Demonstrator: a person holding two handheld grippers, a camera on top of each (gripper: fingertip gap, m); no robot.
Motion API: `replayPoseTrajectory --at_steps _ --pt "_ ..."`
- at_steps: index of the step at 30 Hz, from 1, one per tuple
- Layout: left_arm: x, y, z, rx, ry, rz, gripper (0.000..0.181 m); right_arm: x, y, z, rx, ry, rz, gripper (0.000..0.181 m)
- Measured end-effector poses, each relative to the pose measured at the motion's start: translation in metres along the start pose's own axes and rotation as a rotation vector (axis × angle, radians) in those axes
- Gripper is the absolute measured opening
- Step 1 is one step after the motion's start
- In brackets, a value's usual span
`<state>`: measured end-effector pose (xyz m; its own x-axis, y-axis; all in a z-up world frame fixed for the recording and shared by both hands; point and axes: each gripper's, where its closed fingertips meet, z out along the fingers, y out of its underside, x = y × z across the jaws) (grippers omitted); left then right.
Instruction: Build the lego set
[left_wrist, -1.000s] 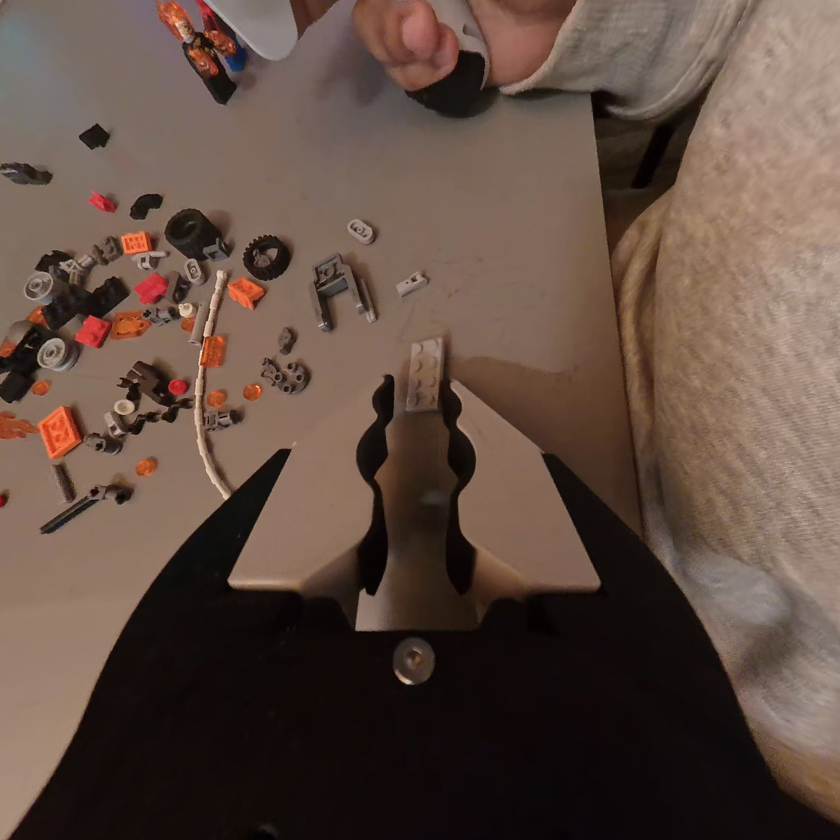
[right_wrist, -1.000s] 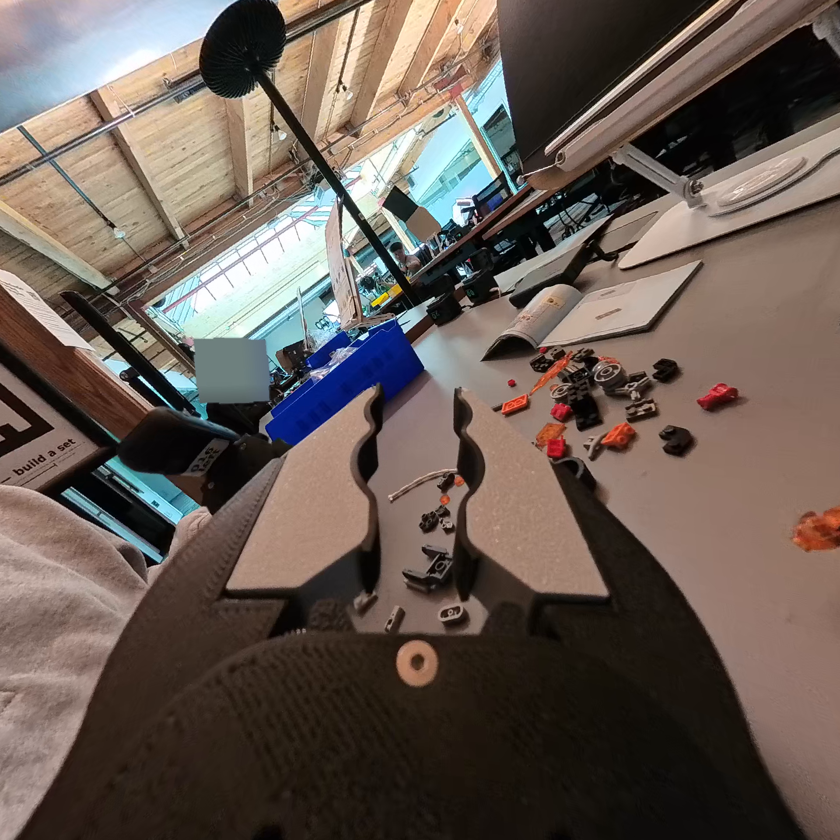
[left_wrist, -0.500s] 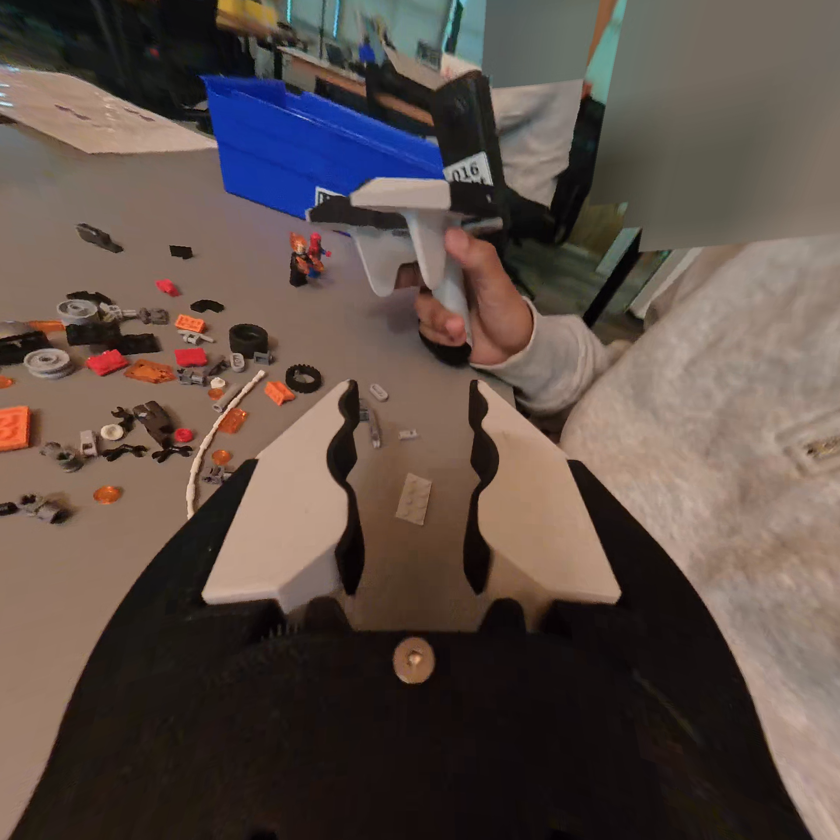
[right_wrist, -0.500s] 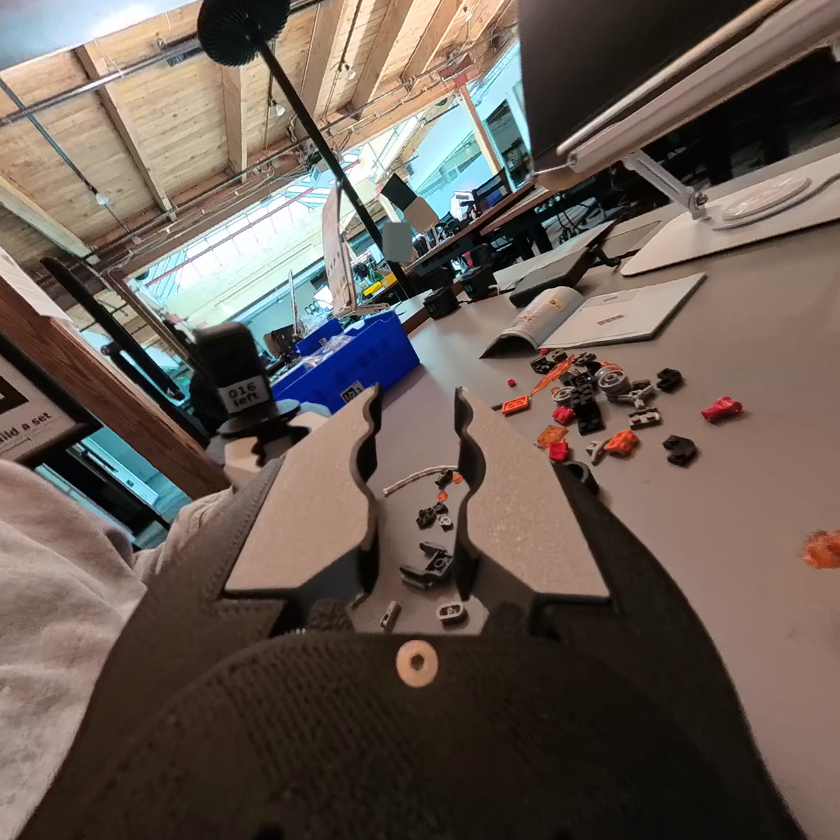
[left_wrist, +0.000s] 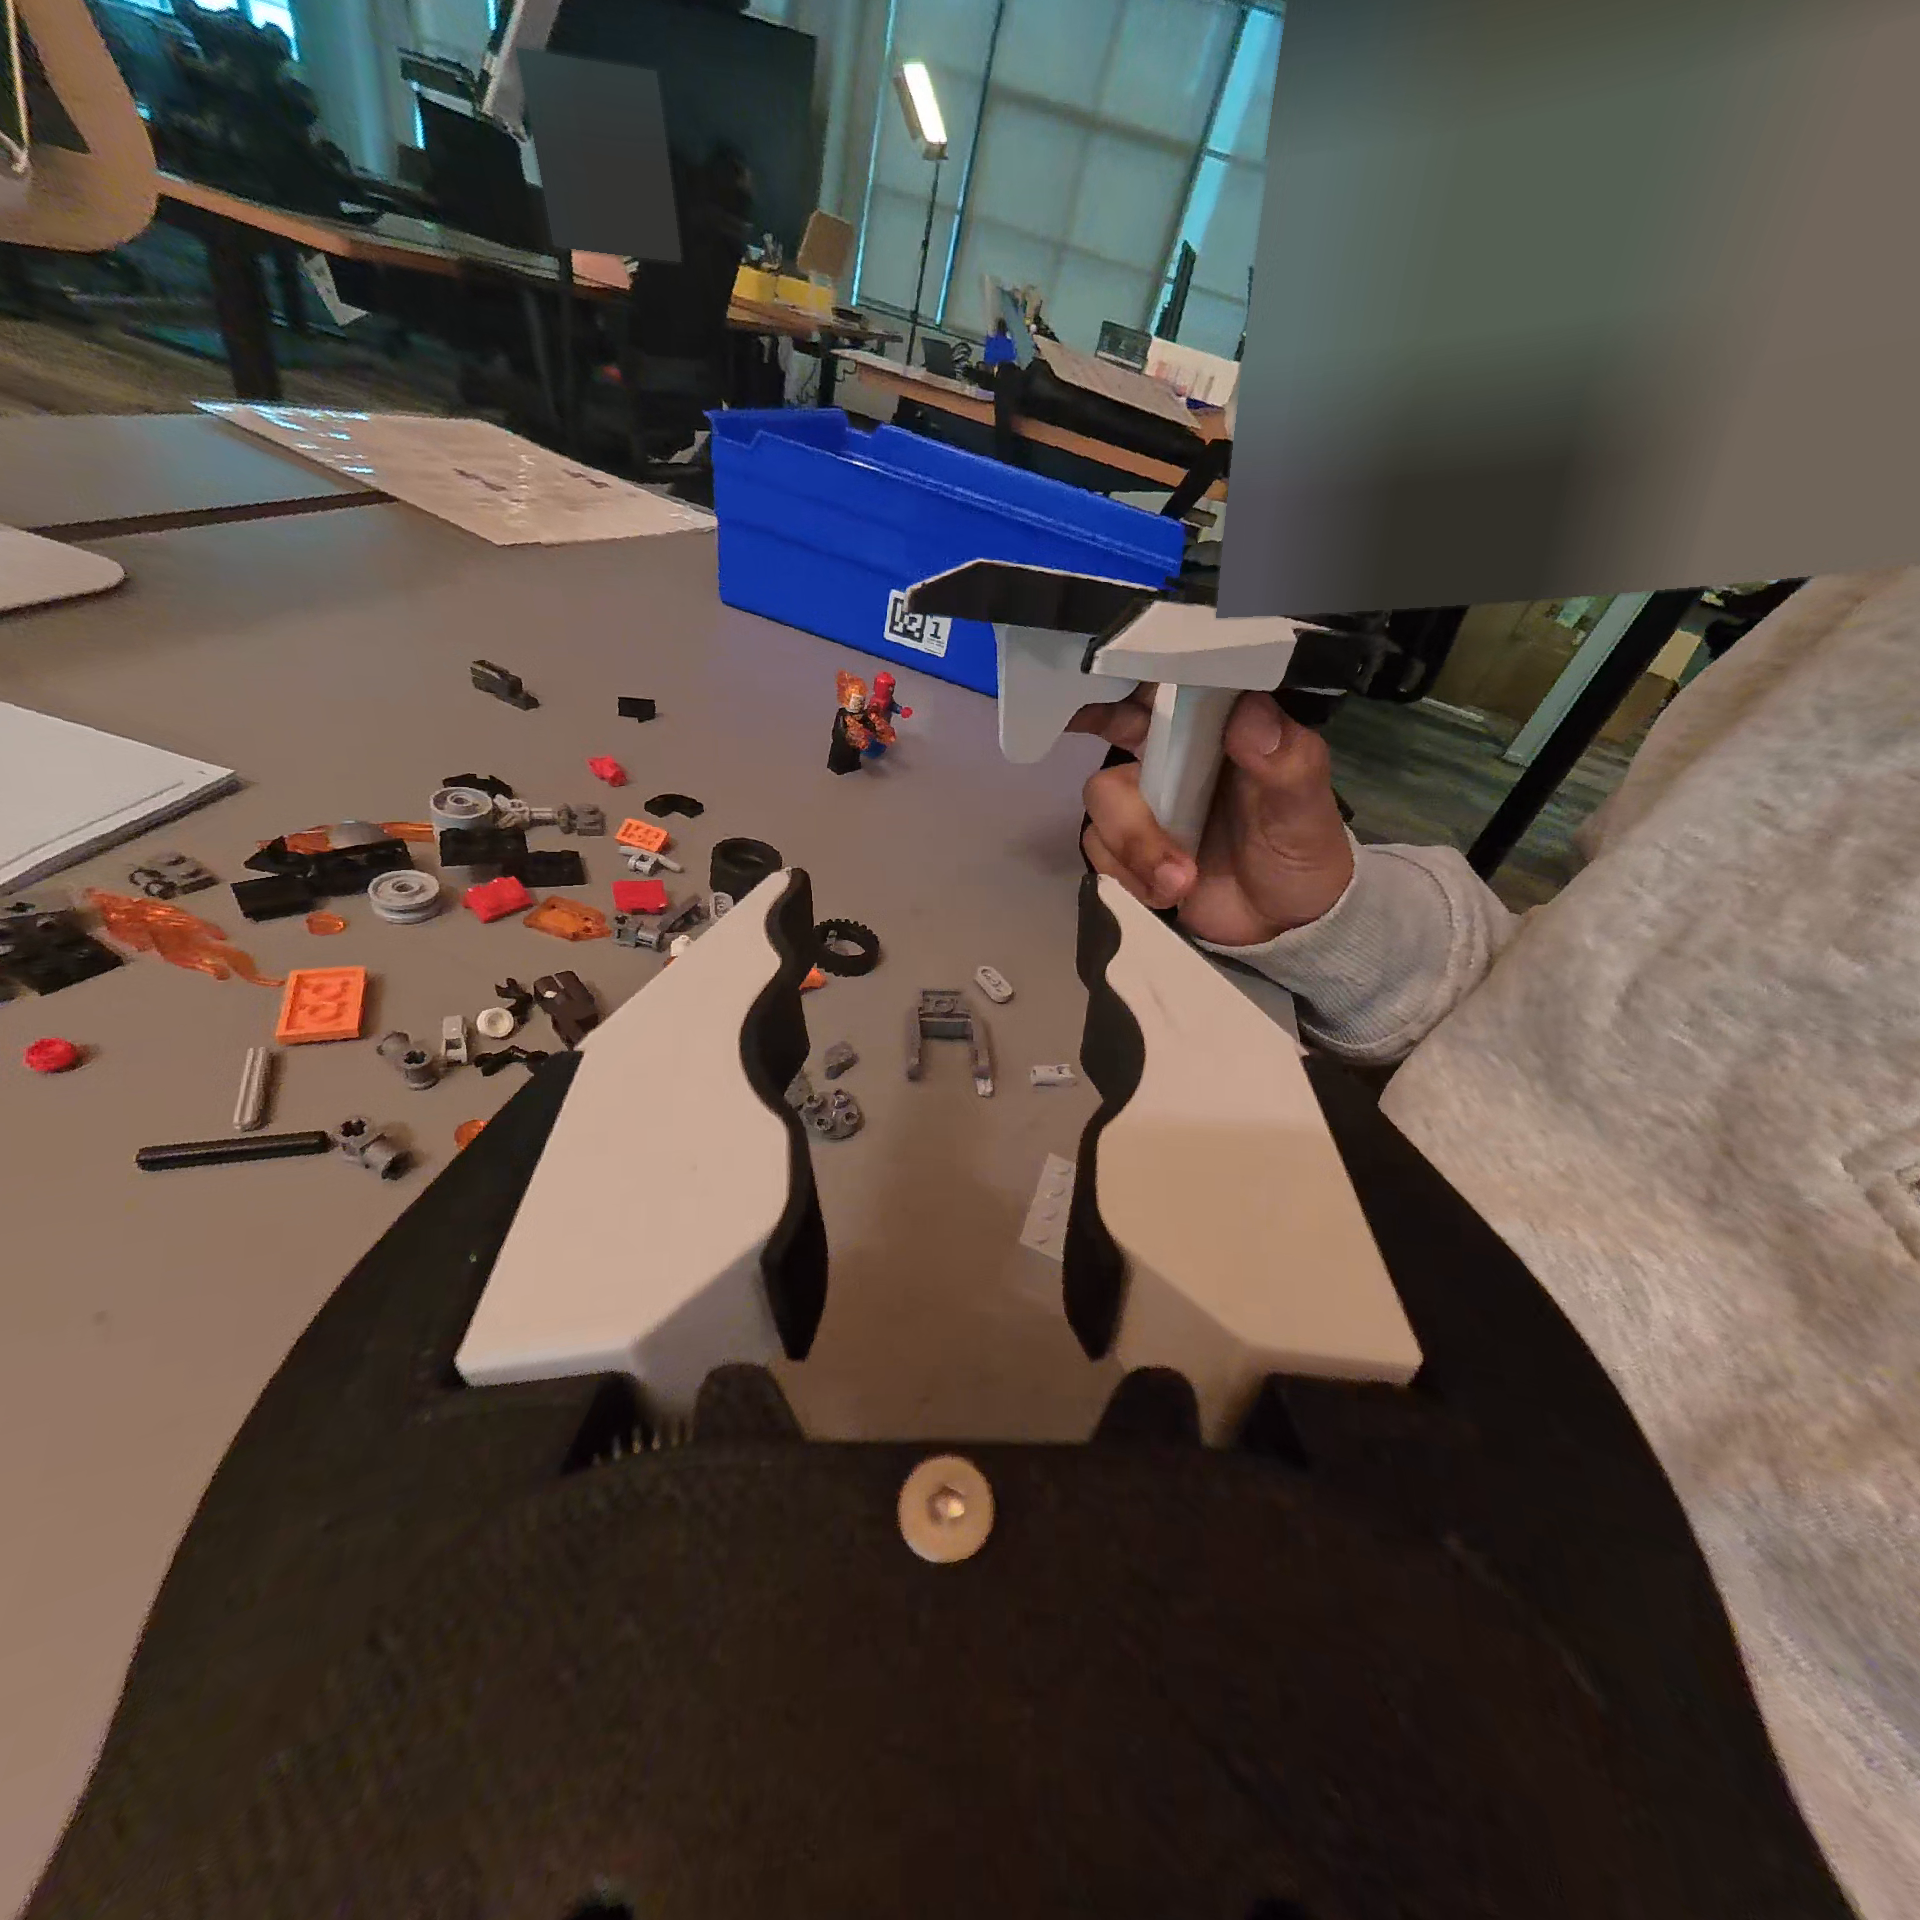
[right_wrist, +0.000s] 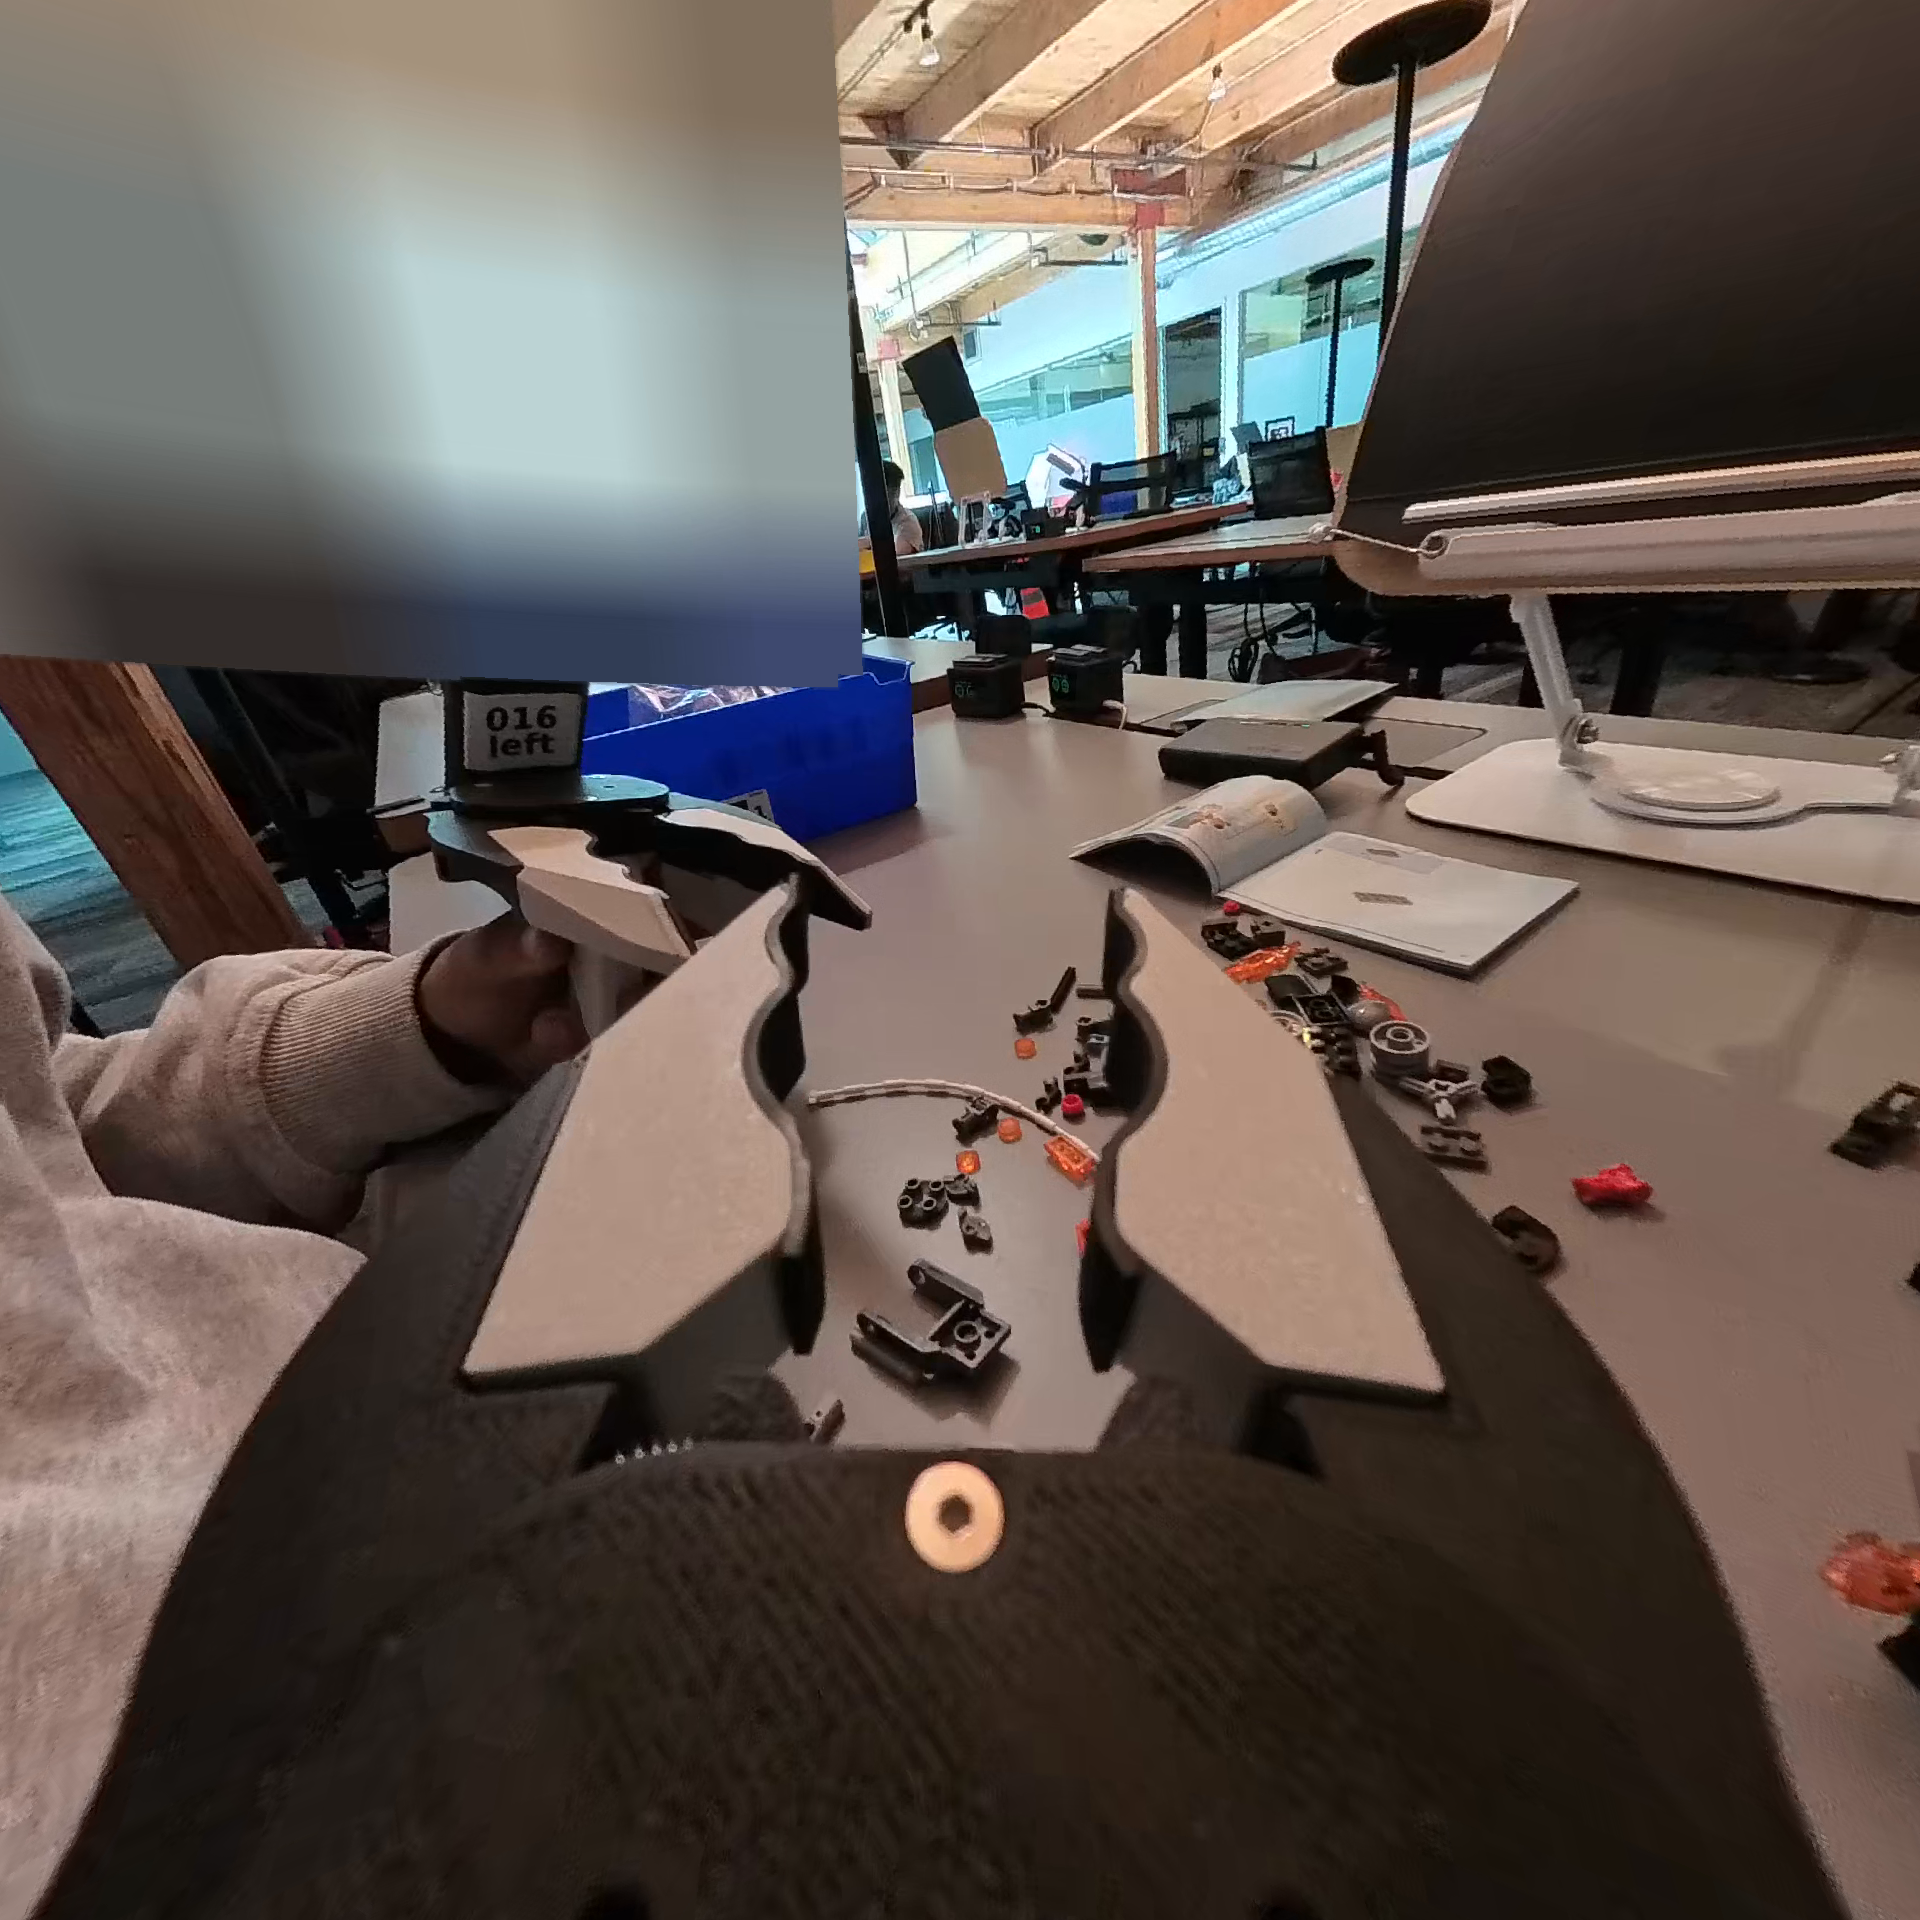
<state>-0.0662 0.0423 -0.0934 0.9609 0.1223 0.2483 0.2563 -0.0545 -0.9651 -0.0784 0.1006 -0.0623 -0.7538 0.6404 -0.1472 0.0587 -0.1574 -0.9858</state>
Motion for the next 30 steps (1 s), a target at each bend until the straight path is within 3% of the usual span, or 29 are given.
replayPoseTrajectory --at_steps 16,20,22,25,30 --pt "-0.01 -0.001 0.002 0.001 -0.055 0.004 0.05 0.004 0.007 0.005 -0.037 0.02 -0.013 0.053" --pt "-0.064 -0.02 0.004 0.012 -0.303 -0.078 0.045 0.005 0.007 0.005 -0.039 0.02 -0.005 0.052" --pt "-0.092 -0.029 0.016 -0.066 -0.343 -0.122 0.046 0.003 0.006 0.003 -0.031 0.014 -0.007 0.051" --pt "-0.161 -0.045 0.038 -0.134 -0.489 -0.076 0.046 0.001 0.003 0.0 -0.013 0.01 -0.01 0.048" --pt "-0.262 -0.011 0.071 -0.506 -0.718 -0.056 0.067 0.001 0.001 -0.003 0.004 0.001 0.015 0.048"
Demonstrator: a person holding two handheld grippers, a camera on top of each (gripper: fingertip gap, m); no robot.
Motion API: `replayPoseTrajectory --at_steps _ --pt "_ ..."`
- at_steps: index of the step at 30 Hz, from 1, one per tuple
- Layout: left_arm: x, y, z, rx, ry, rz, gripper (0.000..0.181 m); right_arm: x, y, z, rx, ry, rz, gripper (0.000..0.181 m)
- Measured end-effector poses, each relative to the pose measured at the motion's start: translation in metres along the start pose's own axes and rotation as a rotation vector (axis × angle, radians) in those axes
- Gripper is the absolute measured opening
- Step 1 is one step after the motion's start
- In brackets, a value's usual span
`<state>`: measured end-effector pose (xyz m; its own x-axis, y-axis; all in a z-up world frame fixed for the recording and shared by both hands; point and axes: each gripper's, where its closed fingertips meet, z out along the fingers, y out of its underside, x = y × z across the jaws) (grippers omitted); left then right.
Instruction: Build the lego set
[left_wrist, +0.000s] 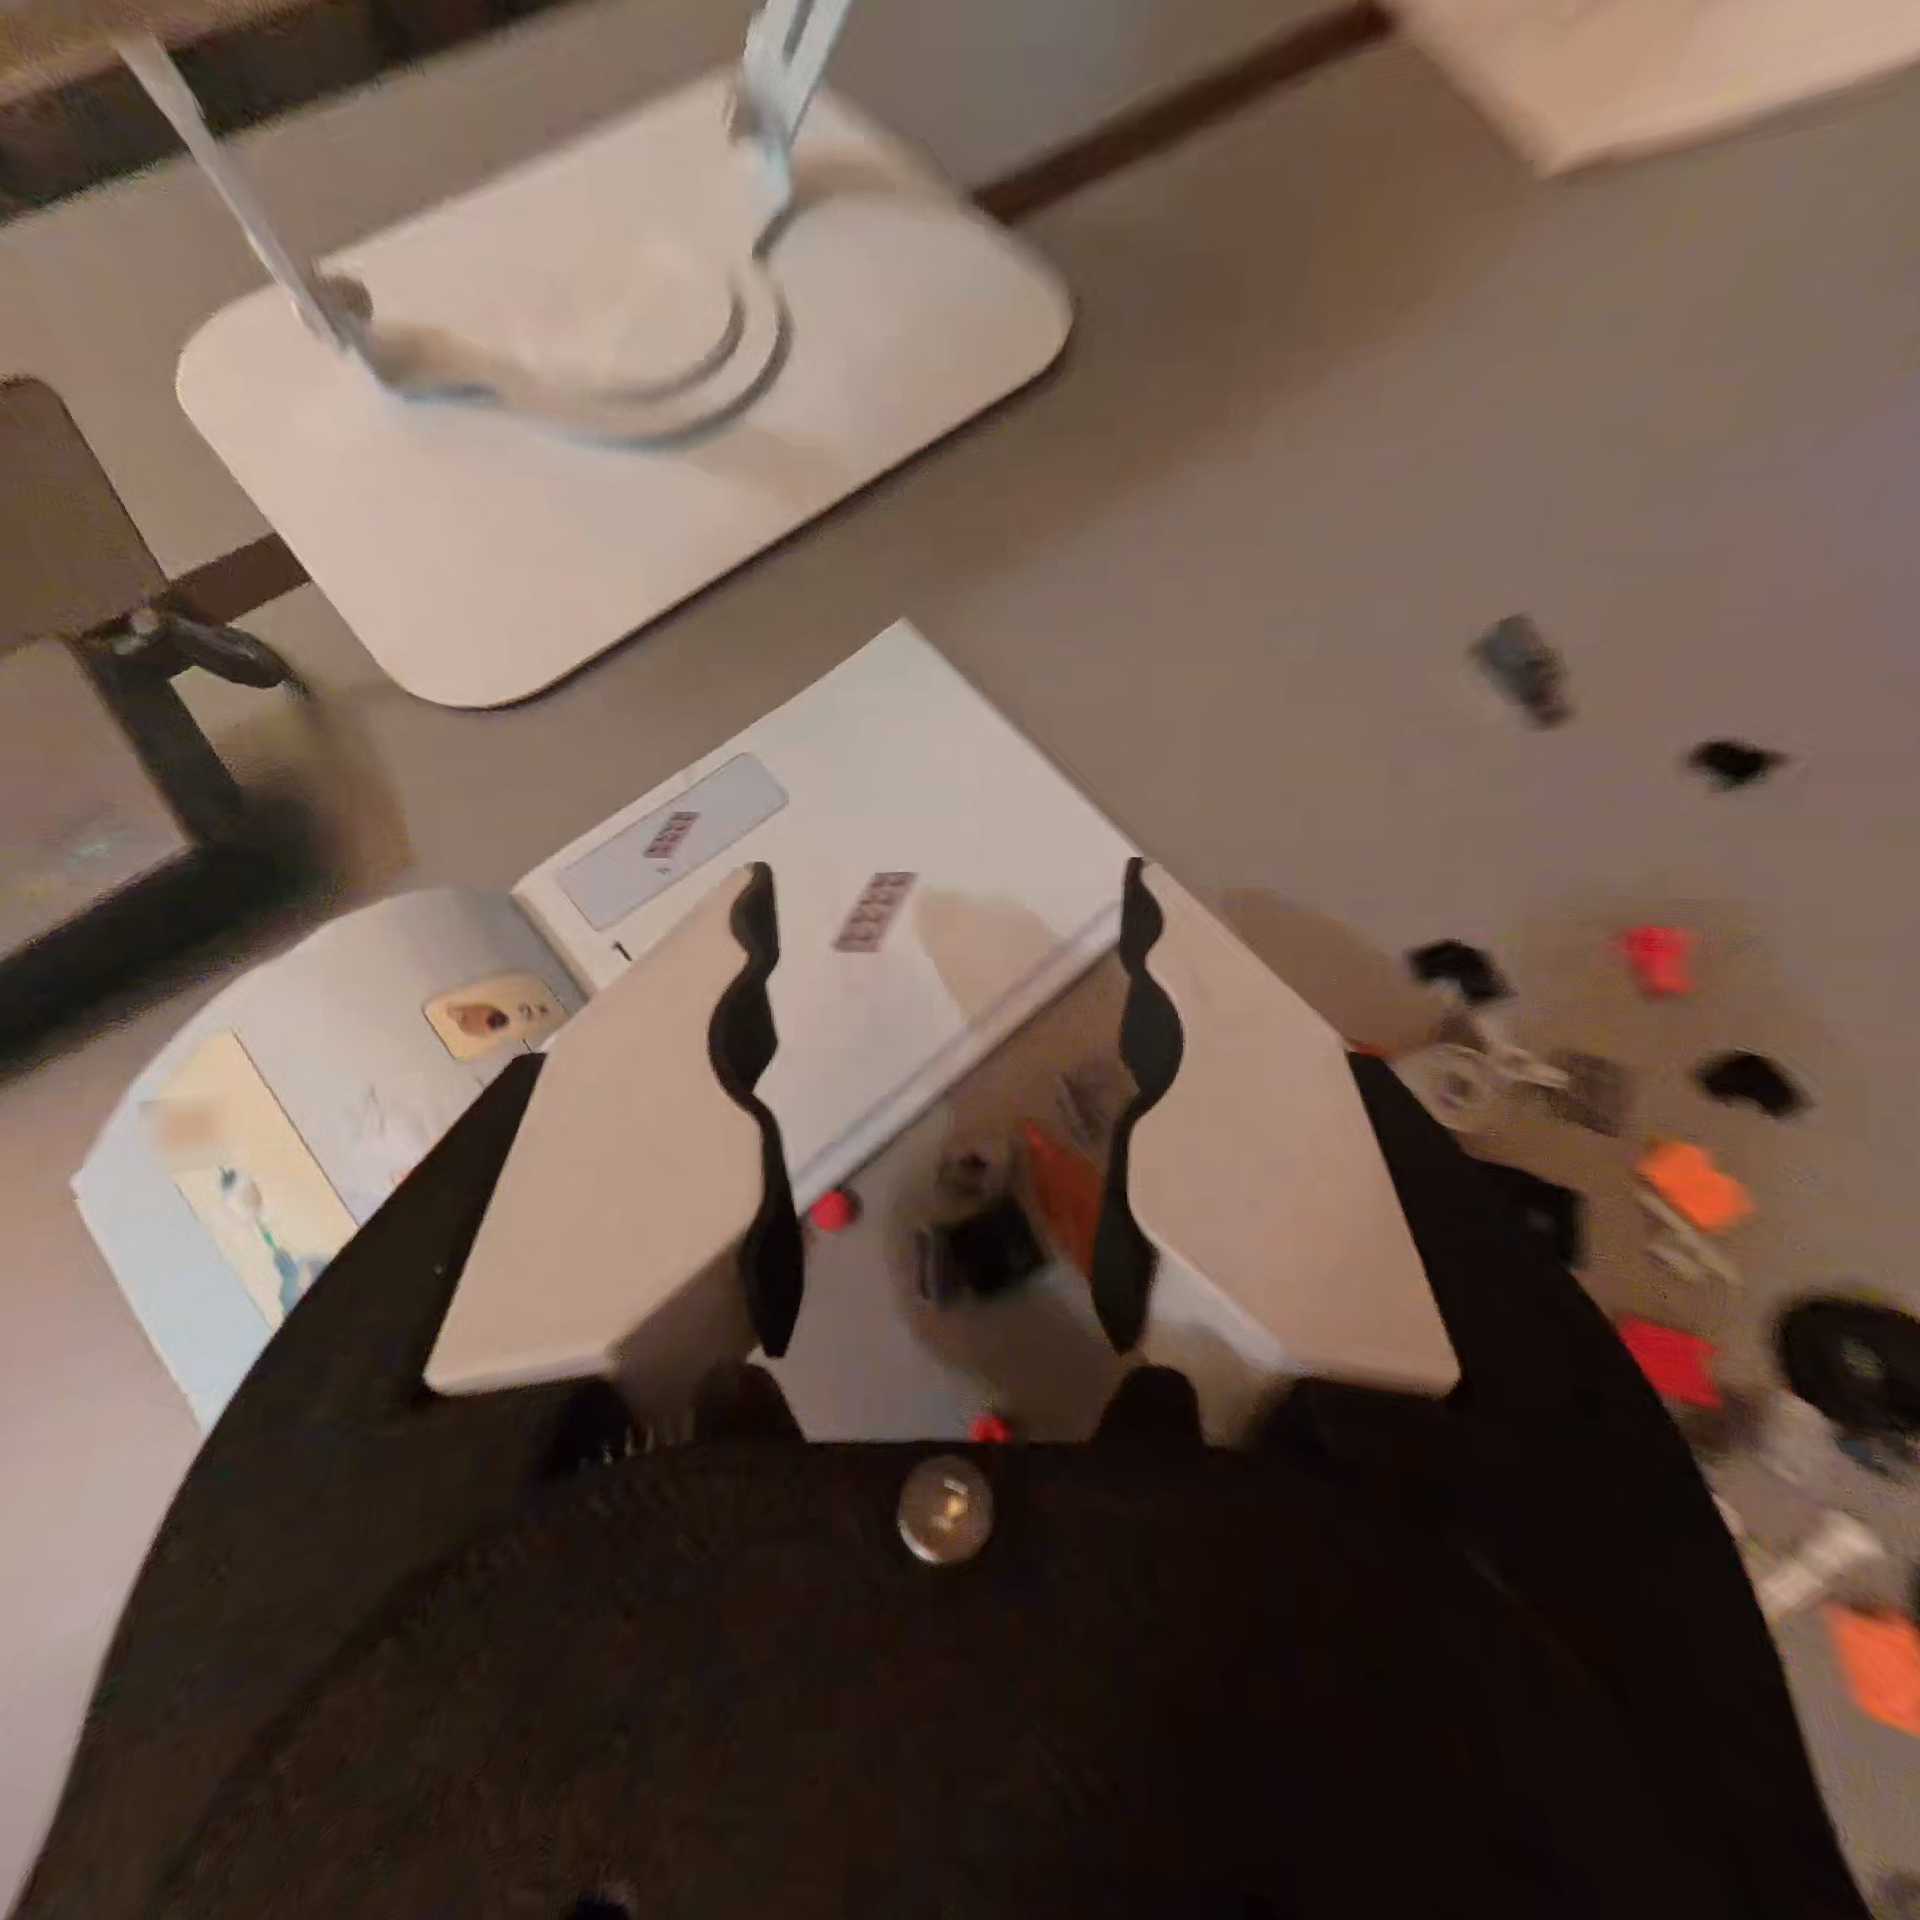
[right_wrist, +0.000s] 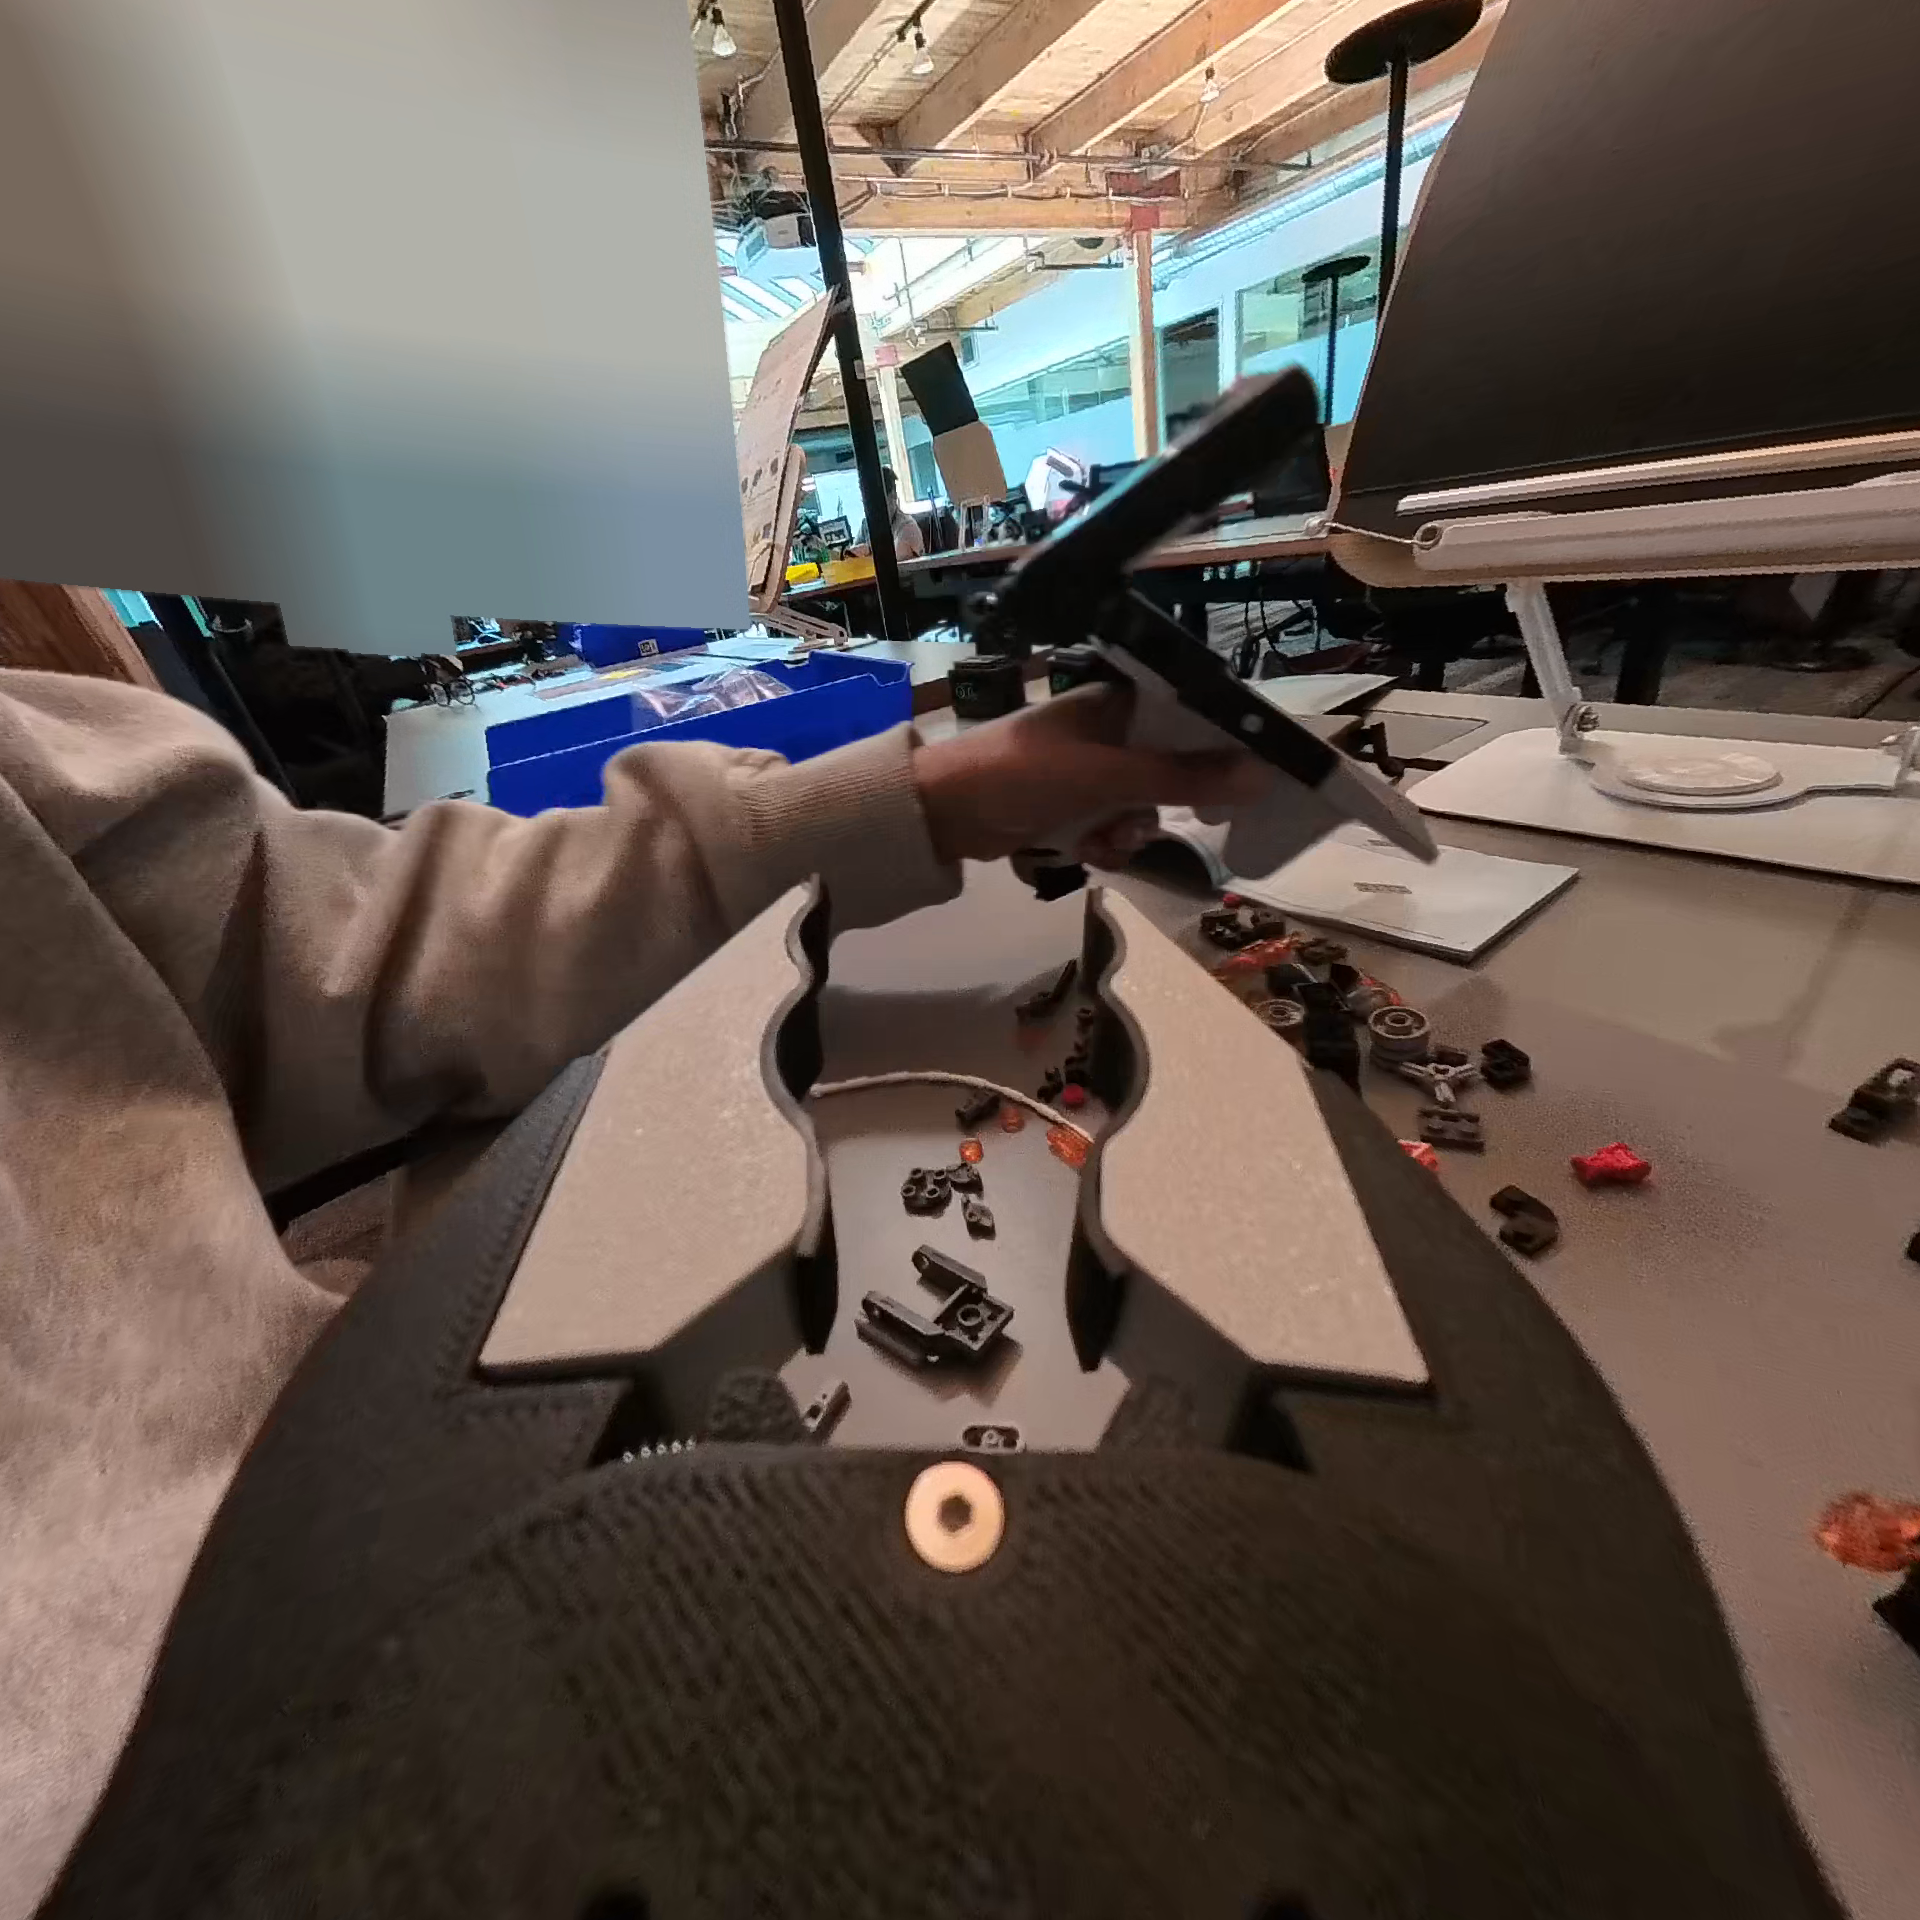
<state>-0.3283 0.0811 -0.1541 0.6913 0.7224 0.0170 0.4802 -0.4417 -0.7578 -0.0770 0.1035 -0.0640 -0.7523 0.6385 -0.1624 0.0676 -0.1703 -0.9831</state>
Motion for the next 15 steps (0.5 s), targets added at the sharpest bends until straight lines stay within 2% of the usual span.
replayPoseTrajectory --at_steps 1,5,9,15 --pt "-0.004 0.004 0.012 -0.049 -0.018 0.012 0.073 0.0 0.0 -0.001 0.002 0.002 0.004 0.048" --pt "0.002 0.015 0.032 -0.115 0.075 -0.061 0.074 0.002 -0.001 -0.005 0.017 0.009 0.023 0.047" --pt "-0.007 0.021 0.034 -0.116 0.01 0.007 0.058 0.005 -0.002 -0.006 0.03 0.002 0.063 0.047" --pt "-0.005 0.022 0.034 -0.099 -0.011 0.03 0.055 0.007 -0.001 -0.005 0.031 -0.005 0.092 0.047"
